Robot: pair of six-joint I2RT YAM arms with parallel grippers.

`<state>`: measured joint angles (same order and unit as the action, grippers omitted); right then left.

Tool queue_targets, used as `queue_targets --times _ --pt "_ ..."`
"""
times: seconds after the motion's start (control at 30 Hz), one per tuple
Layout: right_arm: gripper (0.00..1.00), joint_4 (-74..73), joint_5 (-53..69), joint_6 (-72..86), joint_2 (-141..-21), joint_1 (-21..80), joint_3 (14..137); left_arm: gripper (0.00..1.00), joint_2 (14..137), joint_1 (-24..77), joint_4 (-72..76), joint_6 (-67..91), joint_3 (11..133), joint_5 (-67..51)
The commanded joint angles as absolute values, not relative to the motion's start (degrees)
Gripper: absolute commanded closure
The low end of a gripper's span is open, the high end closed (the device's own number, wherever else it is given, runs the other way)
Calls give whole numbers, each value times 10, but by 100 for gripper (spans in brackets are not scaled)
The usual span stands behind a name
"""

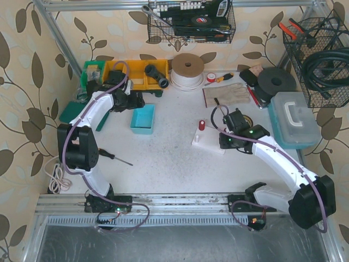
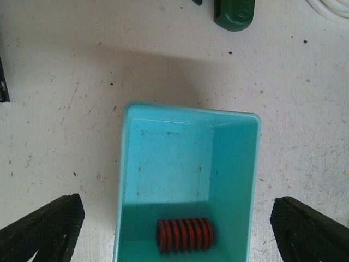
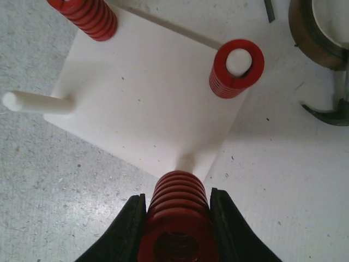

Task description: Install the large spring

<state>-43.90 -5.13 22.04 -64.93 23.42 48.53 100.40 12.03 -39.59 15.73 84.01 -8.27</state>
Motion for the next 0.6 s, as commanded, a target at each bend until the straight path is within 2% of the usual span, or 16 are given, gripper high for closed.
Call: queue_targets --times 0.0,0.23,0.43,0.57 --pt "100 -428 -83 220 -658 237 471 4 995 121 -406 161 859 -97" --pt "100 -375 -93 209 -708 237 451 5 992 121 -411 151 861 -109" --pt "100 -343 -94 196 -740 237 438 12 997 121 -420 151 862 -139" --pt "79 -351 -94 194 -755 237 450 18 995 122 -425 140 862 -150"
